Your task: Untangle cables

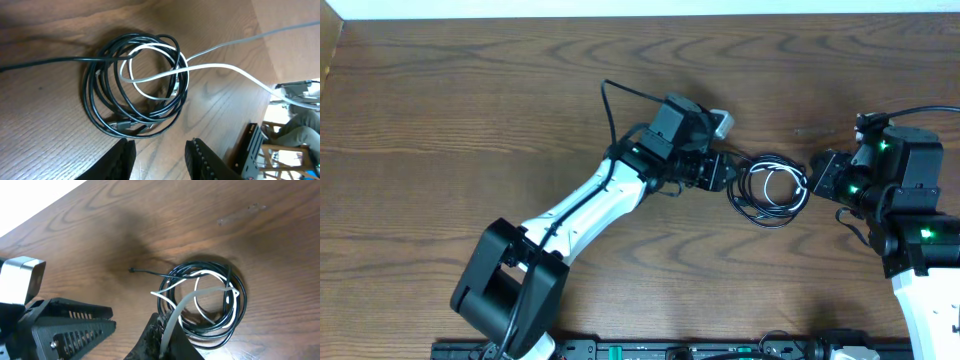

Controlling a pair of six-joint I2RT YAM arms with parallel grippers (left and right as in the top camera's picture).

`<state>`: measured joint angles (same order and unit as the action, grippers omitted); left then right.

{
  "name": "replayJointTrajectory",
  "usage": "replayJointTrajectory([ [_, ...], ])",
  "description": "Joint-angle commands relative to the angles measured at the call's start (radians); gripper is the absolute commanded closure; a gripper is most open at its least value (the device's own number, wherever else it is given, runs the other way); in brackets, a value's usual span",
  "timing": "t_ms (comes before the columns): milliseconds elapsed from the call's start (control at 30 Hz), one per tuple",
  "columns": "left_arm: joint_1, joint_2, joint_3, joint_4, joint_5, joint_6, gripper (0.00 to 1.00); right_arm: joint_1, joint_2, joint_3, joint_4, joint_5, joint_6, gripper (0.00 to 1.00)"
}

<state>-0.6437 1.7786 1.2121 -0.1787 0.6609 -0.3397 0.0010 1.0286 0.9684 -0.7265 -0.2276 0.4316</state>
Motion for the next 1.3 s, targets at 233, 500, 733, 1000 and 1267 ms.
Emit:
replayJointTrajectory([
  [233, -0.07, 0.09, 0.0, 0.039, -0.156, 0.008, 0.59, -0.001, -0.001, 0.0, -0.017, 0.012, -0.01, 0.99],
  [500, -0.08, 0.211, 0.0, 0.163, -0.156, -0.089, 0.59, -0.001, -0.001, 0.0, -0.037, 0.012, -0.01, 0.99],
  [733, -0.086, 0.241, 0.0, 0.208, -0.158, -0.118, 0.58, -0.001, -0.001, 0.0, -0.052, 0.012, -0.01, 0.99],
  [1000, -0.125, 0.241, 0.0, 0.219, -0.23, -0.118, 0.58, -0.001, -0.001, 0.0, -0.053, 0.011, -0.01, 0.99],
  [1267, -0.137, 0.241, 0.0, 0.23, -0.301, -0.118, 0.58, -0.001, -0.002, 0.0, -0.075, 0.011, -0.01, 0.99],
])
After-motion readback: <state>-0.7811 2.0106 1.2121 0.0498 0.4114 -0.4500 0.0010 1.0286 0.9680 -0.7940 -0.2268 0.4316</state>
